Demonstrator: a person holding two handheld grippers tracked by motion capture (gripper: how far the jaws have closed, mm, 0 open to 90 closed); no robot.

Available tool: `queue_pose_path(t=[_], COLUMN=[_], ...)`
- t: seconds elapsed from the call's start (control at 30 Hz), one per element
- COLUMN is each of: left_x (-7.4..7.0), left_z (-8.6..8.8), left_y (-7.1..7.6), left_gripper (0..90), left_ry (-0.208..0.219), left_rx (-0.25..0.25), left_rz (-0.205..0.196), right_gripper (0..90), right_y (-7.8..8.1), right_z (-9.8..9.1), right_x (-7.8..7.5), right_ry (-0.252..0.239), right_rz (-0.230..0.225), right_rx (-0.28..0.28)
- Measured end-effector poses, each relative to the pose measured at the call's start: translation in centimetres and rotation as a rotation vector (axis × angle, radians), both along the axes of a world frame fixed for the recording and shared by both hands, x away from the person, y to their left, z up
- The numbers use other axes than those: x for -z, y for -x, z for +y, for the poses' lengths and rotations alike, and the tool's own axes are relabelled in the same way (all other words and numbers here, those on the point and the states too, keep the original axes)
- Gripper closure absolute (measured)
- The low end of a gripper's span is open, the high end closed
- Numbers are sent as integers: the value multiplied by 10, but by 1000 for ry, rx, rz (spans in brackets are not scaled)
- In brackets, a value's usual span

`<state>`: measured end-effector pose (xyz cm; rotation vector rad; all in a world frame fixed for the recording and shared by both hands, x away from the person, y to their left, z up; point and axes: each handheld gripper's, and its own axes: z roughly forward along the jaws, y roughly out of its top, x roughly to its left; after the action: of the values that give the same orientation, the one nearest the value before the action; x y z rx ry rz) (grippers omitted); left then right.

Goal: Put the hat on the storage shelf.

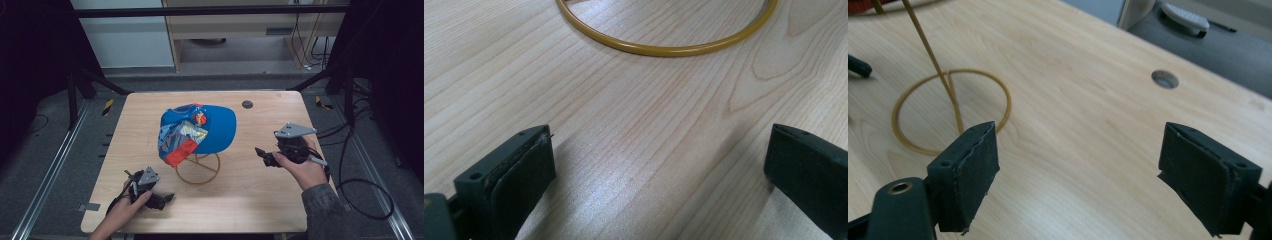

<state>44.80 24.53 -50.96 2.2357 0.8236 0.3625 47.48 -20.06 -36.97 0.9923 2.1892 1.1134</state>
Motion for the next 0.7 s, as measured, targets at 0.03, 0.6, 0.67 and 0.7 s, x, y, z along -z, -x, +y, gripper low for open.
queue_pose_path(t=[0.03, 0.6, 0.67, 0.7], left_x=[0, 0, 0, 0], left_z=[0, 0, 0, 0], left_y=[0, 0, 0, 0], left_gripper=[0, 0, 0, 0], left_ry=[0, 1, 1, 1], left_rx=[1, 1, 1, 1], left_rz=[0, 0, 0, -1], right_gripper=[164, 170, 170, 169], right_y=[1, -2, -5, -6], right_z=[-1, -3, -4, -4], right_x=[6, 76, 83, 86], right_ry=[1, -37, -45, -52], right_rz=[6, 123, 128, 132], right_rx=[1, 47, 64, 74])
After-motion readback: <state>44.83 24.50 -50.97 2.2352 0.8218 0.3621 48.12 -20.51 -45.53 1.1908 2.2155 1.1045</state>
